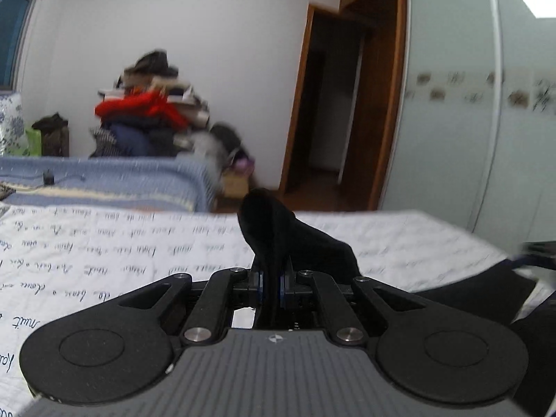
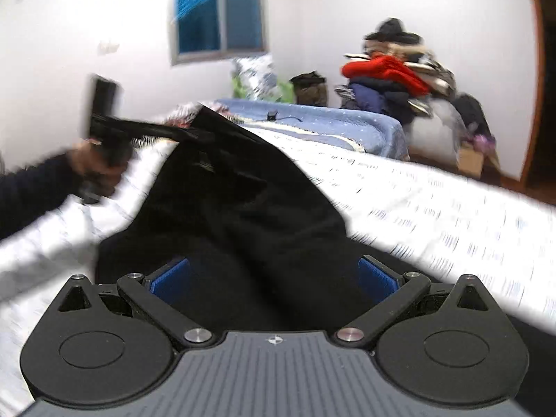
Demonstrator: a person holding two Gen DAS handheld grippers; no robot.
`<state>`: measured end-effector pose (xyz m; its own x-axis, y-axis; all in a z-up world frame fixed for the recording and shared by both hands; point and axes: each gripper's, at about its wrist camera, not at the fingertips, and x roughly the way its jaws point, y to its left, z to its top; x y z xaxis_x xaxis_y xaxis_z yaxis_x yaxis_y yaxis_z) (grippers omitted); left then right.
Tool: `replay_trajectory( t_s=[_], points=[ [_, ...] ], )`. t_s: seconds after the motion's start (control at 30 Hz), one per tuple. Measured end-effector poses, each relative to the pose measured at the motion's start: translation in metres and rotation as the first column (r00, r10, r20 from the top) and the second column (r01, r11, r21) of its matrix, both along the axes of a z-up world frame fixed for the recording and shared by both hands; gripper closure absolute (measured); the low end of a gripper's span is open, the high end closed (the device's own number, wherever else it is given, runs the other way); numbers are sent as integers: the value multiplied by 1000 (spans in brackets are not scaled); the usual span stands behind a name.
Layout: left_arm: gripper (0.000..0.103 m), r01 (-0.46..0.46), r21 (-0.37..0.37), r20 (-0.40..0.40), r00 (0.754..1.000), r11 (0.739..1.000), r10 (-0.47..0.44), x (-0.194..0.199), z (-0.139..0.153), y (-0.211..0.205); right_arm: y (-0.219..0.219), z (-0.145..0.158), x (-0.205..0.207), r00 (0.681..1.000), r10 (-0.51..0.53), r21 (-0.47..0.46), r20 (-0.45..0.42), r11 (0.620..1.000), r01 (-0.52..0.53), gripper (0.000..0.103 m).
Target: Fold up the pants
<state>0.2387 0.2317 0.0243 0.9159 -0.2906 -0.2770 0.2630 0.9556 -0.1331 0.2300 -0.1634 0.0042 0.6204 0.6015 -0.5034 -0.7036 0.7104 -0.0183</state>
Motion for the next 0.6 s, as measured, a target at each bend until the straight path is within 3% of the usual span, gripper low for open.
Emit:
replay_trajectory(
  t_s=[0.17,0.3,0.53,0.6],
  points=[
    [95,42,-12,106,994,999,-40,-40,9,1,0,-19,86,997,26,-161,-74,986,-38,0],
    [95,68,7,146,987,998,-69,-63,15,-1,1,-29,132,976,81,-117,-201,987,-106,0],
    [95,58,28,138,988,998,-61,-70,10,-2,16,-26,162,915,192,-101,-354,965,-242,1],
    [94,51,13,124,991,999,-52,-70,9,-1,19,-25,170,892,199,-83,-405,964,-253,74]
  ],
)
